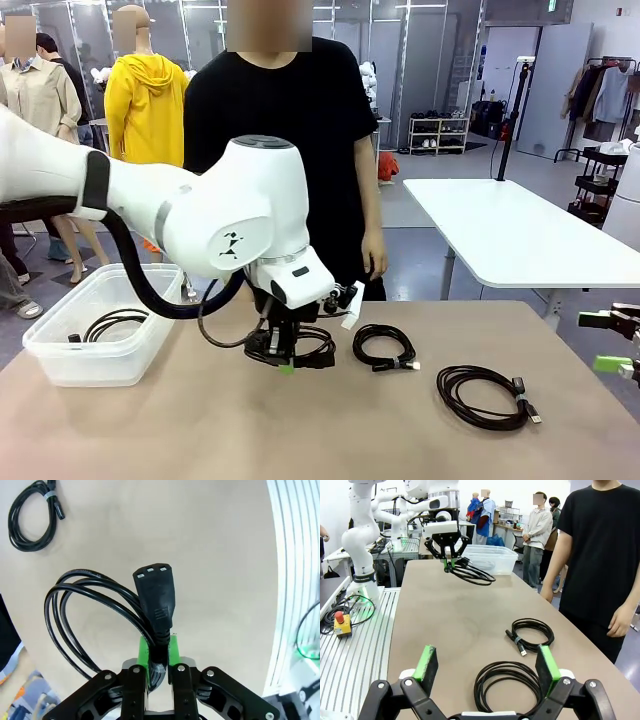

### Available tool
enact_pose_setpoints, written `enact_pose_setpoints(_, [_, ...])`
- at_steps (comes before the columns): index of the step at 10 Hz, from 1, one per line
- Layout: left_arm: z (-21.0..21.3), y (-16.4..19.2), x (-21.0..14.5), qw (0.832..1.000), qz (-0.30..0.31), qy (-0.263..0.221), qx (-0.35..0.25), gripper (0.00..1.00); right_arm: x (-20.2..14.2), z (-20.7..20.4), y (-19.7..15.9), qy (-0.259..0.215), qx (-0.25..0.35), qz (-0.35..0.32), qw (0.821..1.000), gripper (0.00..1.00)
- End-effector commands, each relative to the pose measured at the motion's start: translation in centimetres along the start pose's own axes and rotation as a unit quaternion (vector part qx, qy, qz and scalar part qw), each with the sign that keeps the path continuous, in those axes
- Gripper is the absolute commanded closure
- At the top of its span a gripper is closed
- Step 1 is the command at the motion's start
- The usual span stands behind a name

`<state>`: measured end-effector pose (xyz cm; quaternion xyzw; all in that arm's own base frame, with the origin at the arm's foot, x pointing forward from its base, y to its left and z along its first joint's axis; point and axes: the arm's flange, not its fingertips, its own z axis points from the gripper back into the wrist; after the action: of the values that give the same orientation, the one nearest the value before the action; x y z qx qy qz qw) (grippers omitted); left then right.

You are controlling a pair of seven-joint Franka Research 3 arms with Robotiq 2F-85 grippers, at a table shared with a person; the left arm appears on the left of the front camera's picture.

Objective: Organize and store the cables.
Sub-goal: Place the Power Cable into the Organizing box.

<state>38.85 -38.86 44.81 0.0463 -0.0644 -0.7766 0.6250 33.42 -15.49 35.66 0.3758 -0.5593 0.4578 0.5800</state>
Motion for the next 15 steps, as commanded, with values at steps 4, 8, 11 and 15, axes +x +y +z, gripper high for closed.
enact_pose_setpoints(4, [0.0,0.0,0.0,1.0,0.0,0.0,0.0,0.95,0.1,-0.1,0.2,0.006,-0.004,-0.002,1.0,0.0])
enact_pose_setpoints(8, [0.6,-0.3,-0.4,0.999,-0.049,-0.006,0.0,0.83,0.1,-0.1,0.2,0.006,-0.004,-0.002,1.0,0.0])
enact_pose_setpoints(11, [5.8,0.0,-8.8,0.997,-0.073,-0.021,0.023,0.83,0.1,-0.1,0.2,0.006,-0.004,-0.002,1.0,0.0])
enact_pose_setpoints(15, [9.5,-0.6,-21.8,0.981,-0.127,-0.001,0.15,0.83,0.1,-0.1,0.2,0.006,-0.004,-0.002,1.0,0.0])
